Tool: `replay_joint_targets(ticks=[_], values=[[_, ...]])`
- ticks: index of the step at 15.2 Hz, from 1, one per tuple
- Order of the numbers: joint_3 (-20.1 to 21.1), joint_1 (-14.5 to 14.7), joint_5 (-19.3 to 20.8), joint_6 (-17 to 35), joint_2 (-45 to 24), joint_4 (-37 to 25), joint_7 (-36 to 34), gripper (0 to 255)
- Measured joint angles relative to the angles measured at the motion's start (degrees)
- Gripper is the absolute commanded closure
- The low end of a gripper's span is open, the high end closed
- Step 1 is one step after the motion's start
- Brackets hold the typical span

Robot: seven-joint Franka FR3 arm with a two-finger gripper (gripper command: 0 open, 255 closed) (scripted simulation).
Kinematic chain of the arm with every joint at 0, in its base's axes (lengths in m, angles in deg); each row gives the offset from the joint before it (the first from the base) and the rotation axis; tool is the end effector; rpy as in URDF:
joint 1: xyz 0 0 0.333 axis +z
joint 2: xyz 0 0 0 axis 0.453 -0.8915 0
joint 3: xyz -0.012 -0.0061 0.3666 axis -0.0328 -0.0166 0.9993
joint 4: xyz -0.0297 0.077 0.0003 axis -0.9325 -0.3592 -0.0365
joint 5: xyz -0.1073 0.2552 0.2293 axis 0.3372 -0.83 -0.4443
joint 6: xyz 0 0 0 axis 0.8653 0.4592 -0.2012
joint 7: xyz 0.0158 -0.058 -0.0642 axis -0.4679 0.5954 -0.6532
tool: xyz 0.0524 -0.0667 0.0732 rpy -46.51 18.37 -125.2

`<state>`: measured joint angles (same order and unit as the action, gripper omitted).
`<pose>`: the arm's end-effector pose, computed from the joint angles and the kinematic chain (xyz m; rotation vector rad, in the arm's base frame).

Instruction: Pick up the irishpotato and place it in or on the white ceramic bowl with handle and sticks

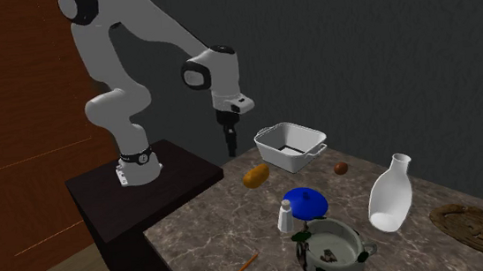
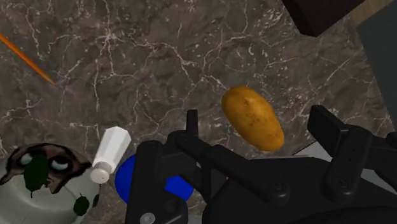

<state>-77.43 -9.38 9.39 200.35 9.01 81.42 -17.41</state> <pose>0.3650 0.1684 0.4082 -2.7644 -1.3682 0.0633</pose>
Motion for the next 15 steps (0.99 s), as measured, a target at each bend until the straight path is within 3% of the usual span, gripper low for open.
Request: replay_joint_targets(ticks=[8,15], values=[[3.9,4.1,4.5,15.0,-13.9,-2.2,6.3,0],[4.9,9.1,14.3,25.4,-27.1,-7.2,6.8,0]])
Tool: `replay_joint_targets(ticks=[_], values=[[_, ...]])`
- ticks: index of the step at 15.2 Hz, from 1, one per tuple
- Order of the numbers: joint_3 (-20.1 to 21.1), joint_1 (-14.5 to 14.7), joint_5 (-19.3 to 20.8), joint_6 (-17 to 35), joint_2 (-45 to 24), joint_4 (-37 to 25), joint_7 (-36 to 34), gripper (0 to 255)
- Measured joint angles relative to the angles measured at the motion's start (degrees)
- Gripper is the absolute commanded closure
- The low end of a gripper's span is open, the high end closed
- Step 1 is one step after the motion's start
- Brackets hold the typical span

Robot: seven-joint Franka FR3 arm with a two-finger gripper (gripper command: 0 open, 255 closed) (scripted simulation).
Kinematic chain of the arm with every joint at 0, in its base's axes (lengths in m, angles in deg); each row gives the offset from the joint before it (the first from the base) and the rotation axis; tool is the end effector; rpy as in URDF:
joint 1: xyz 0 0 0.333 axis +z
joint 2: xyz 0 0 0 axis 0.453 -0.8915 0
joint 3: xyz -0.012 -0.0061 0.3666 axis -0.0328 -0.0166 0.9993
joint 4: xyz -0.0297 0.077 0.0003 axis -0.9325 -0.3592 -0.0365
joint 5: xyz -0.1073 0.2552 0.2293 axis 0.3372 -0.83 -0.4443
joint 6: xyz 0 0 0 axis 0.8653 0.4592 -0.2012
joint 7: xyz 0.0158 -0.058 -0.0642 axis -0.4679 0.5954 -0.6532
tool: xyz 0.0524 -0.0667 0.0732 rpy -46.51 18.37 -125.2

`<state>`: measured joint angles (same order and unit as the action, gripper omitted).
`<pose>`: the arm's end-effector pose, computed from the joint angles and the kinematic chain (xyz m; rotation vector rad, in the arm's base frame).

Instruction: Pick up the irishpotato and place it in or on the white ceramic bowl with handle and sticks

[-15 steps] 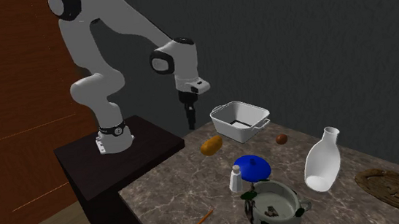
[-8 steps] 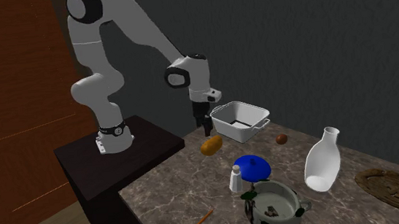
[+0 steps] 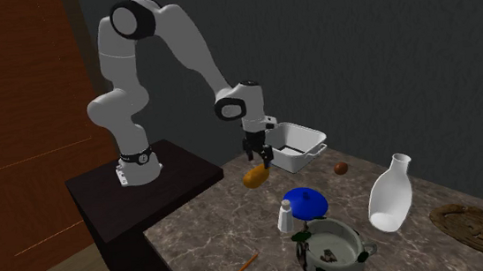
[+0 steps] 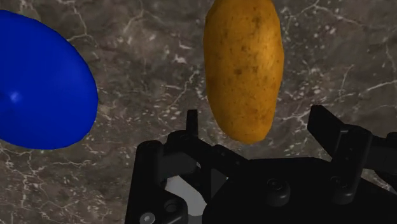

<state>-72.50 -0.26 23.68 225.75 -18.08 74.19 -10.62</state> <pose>0.3907 0.3145 0.2804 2.3149 2.1124 0.0955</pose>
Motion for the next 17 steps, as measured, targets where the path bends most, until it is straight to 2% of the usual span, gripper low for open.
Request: replay_joint_targets(ticks=[3,8,15,16,17], values=[[-1.1,1.4,2.6,3.0,-4.0,-1.3,-0.7,0],[-2.8,2.8,4.5,6.2,-8.2,-2.4,-2.1,0],[-3.1,3.0,4.8,6.5,-8.9,-2.7,-2.2,0],[-3.1,3.0,4.8,6.5,-8.9,-2.7,-2.2,255],[-3.0,3.0,4.8,6.6,-8.8,-2.7,-2.2,255]])
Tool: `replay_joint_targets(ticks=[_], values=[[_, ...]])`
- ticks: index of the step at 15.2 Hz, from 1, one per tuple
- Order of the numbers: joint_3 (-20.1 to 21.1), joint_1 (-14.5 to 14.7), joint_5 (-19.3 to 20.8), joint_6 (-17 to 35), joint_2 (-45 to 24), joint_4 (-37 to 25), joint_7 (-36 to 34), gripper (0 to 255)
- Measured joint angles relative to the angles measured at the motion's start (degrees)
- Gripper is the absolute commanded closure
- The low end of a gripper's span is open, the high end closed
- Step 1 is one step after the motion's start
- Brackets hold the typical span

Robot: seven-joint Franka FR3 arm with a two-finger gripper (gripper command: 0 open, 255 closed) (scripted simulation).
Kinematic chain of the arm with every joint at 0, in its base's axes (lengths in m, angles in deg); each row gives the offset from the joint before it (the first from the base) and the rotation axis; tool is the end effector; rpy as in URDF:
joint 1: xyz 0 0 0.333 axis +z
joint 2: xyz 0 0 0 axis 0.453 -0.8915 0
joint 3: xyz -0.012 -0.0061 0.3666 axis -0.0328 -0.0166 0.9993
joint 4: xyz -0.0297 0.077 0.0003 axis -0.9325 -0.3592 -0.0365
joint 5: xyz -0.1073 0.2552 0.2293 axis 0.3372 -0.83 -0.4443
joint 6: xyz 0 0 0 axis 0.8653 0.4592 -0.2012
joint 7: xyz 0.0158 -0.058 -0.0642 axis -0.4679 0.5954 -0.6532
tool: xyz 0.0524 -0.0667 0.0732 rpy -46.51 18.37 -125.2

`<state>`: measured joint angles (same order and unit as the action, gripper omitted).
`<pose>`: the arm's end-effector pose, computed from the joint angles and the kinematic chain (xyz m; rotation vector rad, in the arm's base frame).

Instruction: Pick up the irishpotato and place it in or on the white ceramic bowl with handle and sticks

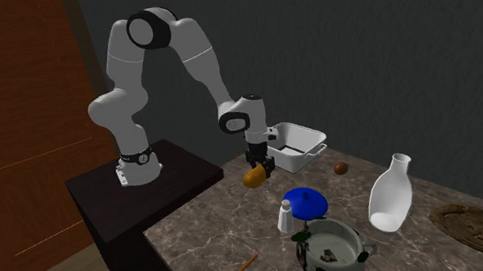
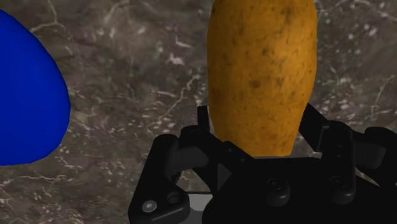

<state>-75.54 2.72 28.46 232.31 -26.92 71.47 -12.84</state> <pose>0.4006 0.3307 0.2266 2.2708 2.1546 0.1102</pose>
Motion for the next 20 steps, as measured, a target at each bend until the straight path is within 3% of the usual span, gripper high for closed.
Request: replay_joint_targets(ticks=[10,20], values=[[0.2,-0.2,-0.2,-0.3,0.4,0.2,0.1,255],[3.4,-2.5,-3.7,-6.5,7.9,1.5,2.7,255]])
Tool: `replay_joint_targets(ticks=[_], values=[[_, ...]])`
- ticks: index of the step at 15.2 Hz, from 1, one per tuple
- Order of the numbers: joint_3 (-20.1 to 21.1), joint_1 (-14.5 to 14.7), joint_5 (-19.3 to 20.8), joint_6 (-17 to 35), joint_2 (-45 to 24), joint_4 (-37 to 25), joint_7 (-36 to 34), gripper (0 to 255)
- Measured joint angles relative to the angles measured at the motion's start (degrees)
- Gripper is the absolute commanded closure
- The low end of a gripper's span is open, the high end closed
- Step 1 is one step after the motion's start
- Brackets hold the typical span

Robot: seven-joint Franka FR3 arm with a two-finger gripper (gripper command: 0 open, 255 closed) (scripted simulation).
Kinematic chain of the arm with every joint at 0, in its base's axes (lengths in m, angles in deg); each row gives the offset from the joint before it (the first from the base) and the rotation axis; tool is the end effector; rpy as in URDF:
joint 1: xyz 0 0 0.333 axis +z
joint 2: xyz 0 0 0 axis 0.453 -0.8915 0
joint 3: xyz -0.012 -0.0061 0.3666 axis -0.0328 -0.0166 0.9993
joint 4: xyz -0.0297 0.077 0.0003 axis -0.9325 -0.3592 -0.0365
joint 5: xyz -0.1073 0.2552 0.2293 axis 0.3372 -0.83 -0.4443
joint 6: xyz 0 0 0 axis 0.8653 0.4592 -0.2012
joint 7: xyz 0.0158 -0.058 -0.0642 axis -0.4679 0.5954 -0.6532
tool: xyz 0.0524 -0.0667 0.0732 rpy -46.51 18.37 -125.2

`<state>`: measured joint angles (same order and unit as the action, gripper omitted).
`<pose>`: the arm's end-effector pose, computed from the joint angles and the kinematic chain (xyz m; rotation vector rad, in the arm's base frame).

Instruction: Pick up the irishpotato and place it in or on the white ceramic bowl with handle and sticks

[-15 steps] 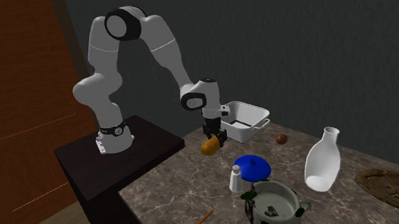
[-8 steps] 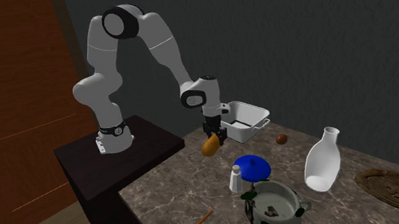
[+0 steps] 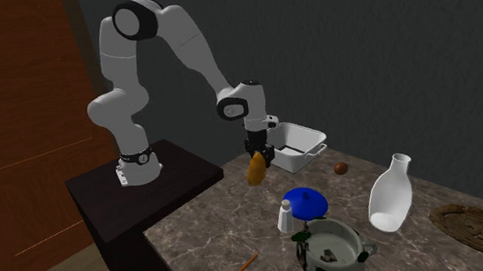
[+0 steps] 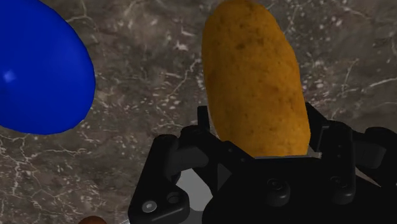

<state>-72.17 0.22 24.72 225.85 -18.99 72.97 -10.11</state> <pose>0.3918 0.3250 0.2798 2.2718 2.1534 0.1086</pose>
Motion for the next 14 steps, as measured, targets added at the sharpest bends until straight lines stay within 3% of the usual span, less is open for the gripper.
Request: replay_joint_targets(ticks=[14], values=[[2.6,-1.8,-5.6,-10.0,9.8,-0.5,4.2,255]])
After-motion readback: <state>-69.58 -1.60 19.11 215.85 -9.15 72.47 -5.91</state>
